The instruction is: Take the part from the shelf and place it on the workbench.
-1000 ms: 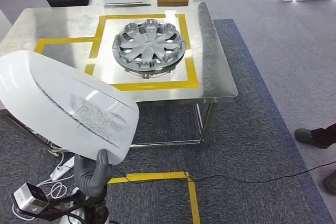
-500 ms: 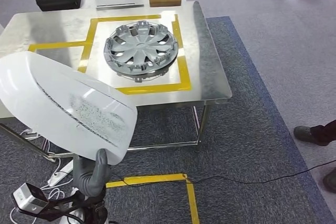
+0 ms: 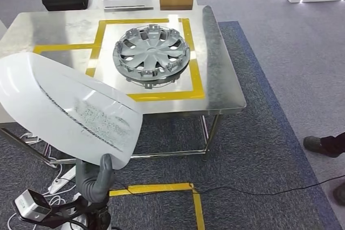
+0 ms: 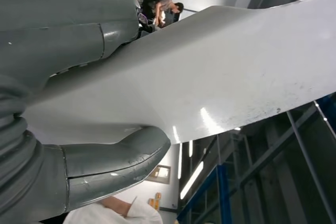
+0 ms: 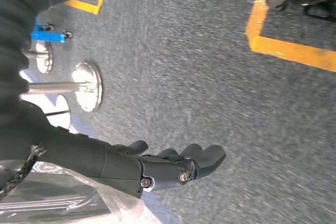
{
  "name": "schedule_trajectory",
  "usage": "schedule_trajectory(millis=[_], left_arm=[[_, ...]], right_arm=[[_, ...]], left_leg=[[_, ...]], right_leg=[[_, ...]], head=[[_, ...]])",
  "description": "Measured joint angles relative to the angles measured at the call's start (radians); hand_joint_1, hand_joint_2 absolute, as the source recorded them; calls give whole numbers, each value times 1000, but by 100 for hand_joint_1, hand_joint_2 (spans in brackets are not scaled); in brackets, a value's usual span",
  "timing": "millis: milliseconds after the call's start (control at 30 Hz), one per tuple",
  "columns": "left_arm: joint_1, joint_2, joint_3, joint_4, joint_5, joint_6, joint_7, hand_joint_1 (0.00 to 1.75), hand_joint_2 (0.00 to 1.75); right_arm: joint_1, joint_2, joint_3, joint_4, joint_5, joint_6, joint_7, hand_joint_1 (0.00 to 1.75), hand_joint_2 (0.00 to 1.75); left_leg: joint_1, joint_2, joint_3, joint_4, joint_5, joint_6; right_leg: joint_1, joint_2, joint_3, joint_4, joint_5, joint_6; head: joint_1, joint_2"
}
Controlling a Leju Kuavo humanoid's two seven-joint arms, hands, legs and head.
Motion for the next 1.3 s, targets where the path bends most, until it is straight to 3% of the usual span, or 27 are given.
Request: schedule_trajectory(millis=[167,200,267,300,333,367,400,467,500,633,700,800,833,867,900,967,1000,1067,1133,1200,1233,1300], left_arm=[[-1,0,0,0,2,14,5,175,175],[-1,0,0,0,2,17,6,175,175],[1,1,0,1,2,22,9,175,175],[2,1,0,1,2,24,10,175,175],[3,1,1,2,2,26,11,175,175],[4,1,1,3,2,27,11,175,175],[4,1,1,3,3,29,11,175,175],[4,1,1,3,10,35,16,175,175],[4,0,2,4,15,39,20,175,175],[7,-3,4,4,31,45,30,175,175],[7,-6,4,4,33,49,31,175,175],[6,-10,5,4,23,69,33,175,175],[7,-10,5,4,18,75,34,175,175],[7,-10,5,4,15,78,34,175,175],[7,-10,5,4,15,76,33,175,175],[6,-9,3,4,20,57,24,175,175],[5,-8,2,4,21,44,18,175,175],[2,-7,-1,4,20,25,8,175,175],[0,-7,-3,4,18,18,5,175,175],[-3,-5,-4,3,16,15,3,175,175],[-4,-4,-4,3,15,14,3,175,175],[-4,-1,-4,4,14,13,3,175,175]], right_arm=[[0,0,0,0,-4,-1,1,0,175],[-1,0,0,0,-5,-1,1,0,175],[-1,0,0,0,-5,-1,1,0,175],[-1,0,0,0,-5,-1,2,0,175],[-1,0,0,0,-6,-1,2,0,175],[0,0,0,0,-6,-1,2,0,175],[0,0,0,0,-7,-1,2,0,175],[0,1,0,0,-7,-1,2,0,175],[-1,1,0,0,-8,-1,2,0,175],[-3,1,0,0,-10,-2,3,0,175],[-4,1,0,0,-10,-2,3,0,175],[-3,1,0,0,-11,-2,4,0,175],[-2,1,0,0,-11,-2,4,0,175],[0,1,-1,0,-11,-2,4,0,175],[0,1,-1,0,-11,-2,4,0,175],[-1,1,-1,0,-9,-2,2,0,175],[-2,1,-1,0,-7,-1,1,0,175],[-5,1,0,0,-4,-1,-2,0,175],[-4,1,0,0,-2,-1,-4,0,175],[-1,1,0,0,-1,-1,-4,0,175],[-1,1,0,0,0,-1,-4,0,175],[-1,1,0,0,-1,-1,-4,0,175]], left_leg=[[-2,0,-3,22,-20,-23],[0,0,-20,60,-39,-29],[3,0,-90,189,-90,-37],[4,0,-130,253,-106,-39],[5,0,-158,290,-104,-40],[6,0,-169,289,-80,-39],[6,0,-161,250,-38,-37],[4,0,-118,124,47,-28],[1,0,-97,72,63,-23],[-1,-3,-74,20,48,-4],[4,-3,-65,9,49,8],[3,0,-59,6,44,20],[1,-1,-57,6,41,22],[-1,-2,-54,6,38,22],[-2,-3,-49,6,35,22],[-4,-4,-36,6,22,17],[-5,-5,-31,6,12,13],[-8,-5,-25,4,-7,1],[-8,-4,-14,0,-20,-10],[-6,-2,-16,35,-34,-21],[-3,-1,-37,83,-49,-27],[2,-1,-125,220,-84,-40]], right_leg=[[-3,1,33,-41,-17,-25],[-5,0,39,-44,-19,-31],[-6,-1,47,-46,-27,-39],[-6,0,51,-46,-31,-41],[-6,0,56,-46,-35,-41],[-6,2,63,-46,-40,-41],[-6,3,72,-46,-46,-39],[-5,6,87,-47,-60,-32],[-4,7,91,-47,-65,-26],[-3,0,88,-55,-74,-3],[-2,0,73,-15,-102,4],[-1,1,-33,172,-183,10],[-1,1,-66,219,-190,10],[-1,1,-82,229,-176,9],[-1,1,-78,199,-141,7],[1,0,-26,66,-60,-1],[3,0,-1,8,-41,-6],[6,0,23,-41,-47,-17],[5,1,37,-49,-57,-29],[-1,2,68,-58,-58,-39],[-4,2,87,-62,-60,-43],[-4,1,115,-63,-76,-45]], head=[[-7,0],[-8,0],[-12,0],[-11,0],[-12,0],[-11,0],[-12,0],[-11,0],[-12,0],[-11,0],[-10,0],[-6,0],[-7,0],[-6,0],[-6,0],[-6,0],[-6,0],[-7,0],[-7,0],[-11,0],[-15,0],[-20,0]])
